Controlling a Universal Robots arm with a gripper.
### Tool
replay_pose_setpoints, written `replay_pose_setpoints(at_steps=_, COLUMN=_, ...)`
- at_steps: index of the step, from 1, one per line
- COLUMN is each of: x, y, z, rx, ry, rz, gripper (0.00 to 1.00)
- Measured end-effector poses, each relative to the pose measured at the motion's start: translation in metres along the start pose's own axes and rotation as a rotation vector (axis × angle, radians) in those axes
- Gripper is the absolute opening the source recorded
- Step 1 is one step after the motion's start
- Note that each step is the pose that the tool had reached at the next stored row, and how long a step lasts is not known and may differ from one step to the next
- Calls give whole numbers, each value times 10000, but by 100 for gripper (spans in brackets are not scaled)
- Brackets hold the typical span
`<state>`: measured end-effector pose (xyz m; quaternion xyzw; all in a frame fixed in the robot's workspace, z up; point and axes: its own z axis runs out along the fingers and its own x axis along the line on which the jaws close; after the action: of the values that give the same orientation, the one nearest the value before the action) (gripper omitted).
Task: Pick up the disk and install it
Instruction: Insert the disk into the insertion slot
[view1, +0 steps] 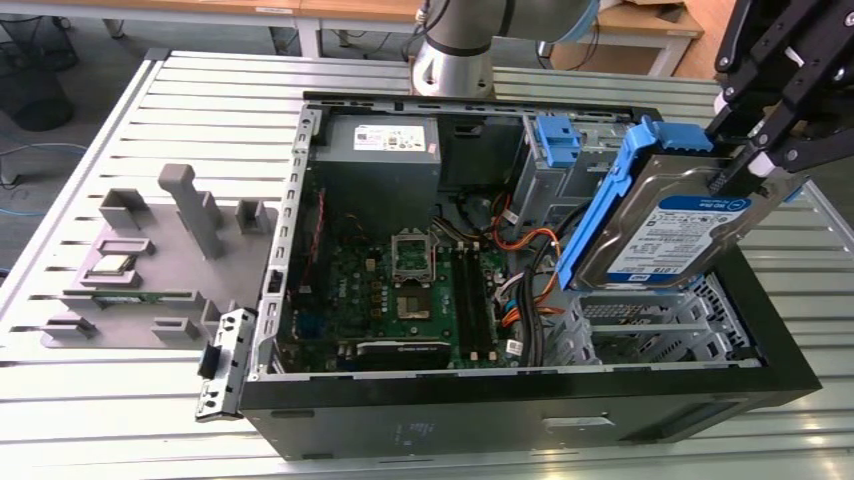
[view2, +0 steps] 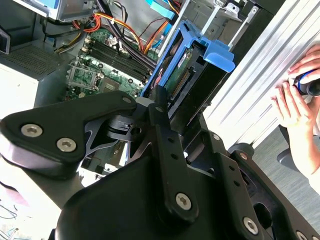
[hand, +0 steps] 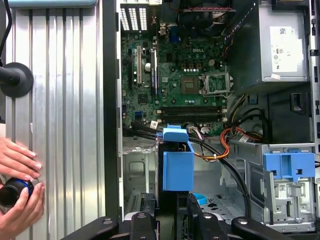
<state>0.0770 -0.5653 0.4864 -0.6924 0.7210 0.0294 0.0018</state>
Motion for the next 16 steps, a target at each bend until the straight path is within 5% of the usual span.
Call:
replay_pose_setpoints(at_steps=9, x=0, y=-20, z=2, rx=0, ry=-2, rz=-2, gripper=35)
replay_pose_setpoints(at_steps=16, x=-5, y=-133, z=4, rx=0, ry=-2, rz=-1, gripper=35)
